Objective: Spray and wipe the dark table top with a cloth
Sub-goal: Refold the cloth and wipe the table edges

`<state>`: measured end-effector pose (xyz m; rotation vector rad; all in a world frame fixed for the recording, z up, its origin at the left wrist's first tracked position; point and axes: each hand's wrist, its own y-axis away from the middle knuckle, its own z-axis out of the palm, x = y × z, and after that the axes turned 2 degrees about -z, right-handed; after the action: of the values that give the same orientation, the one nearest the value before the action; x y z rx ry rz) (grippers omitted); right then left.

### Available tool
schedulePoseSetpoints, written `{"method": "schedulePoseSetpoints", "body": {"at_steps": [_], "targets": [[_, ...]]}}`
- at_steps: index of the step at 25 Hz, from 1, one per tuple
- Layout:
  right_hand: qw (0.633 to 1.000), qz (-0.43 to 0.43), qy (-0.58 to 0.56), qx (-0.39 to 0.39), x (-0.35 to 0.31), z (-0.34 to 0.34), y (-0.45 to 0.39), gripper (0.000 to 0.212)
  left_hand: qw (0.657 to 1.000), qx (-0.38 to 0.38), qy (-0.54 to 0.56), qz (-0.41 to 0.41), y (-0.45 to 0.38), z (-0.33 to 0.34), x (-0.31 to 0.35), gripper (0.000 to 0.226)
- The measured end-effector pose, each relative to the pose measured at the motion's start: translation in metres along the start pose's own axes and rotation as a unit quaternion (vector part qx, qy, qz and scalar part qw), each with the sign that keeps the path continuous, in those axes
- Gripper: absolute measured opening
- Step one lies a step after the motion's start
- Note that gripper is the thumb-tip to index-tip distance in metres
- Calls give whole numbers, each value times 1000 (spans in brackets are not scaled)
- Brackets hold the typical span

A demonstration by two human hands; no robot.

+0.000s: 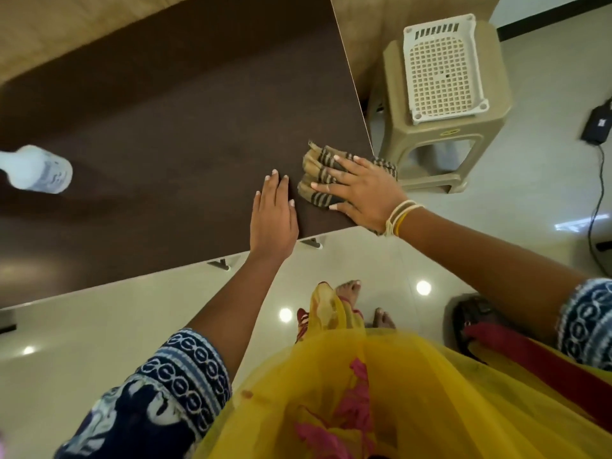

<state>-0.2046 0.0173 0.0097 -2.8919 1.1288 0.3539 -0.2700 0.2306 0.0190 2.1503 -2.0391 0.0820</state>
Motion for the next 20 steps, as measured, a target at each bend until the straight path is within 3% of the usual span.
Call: {"method": "schedulePoseSetpoints", "body": {"at_steps": [5,8,9,10,12,13,15,17,18,20], "targets": [[989,-63,-130,9,-49,8,55,53,999,-7,43,22,33,-1,14,45],[964,19,-264,7,-55,-6,67,53,994,14,100,37,41,-3,19,38],[940,68,-333,19,-51,-11,69,49,992,24,119,36,41,-6,21,37],[893,124,-431,41,-47,-16,69,44,990,31,132,36,38,-10,21,37],[738,235,-614,152,-38,-26,64,34,988,29,150,36,27,-19,25,38],[672,273,-645,241,-32,-33,60,28,987,22,158,29,20,-24,28,37],[604,354,-596,394,-22,-49,48,20,987,2,158,2,4,-30,34,36],[614,422,-518,420,-11,-56,30,30,989,1,148,-7,-13,-30,41,35],[647,436,-505,369,-7,-53,20,37,990,9,144,-5,-21,-31,45,34],[745,434,-473,182,-2,-37,-4,49,992,21,126,2,-36,-32,52,38]]}}
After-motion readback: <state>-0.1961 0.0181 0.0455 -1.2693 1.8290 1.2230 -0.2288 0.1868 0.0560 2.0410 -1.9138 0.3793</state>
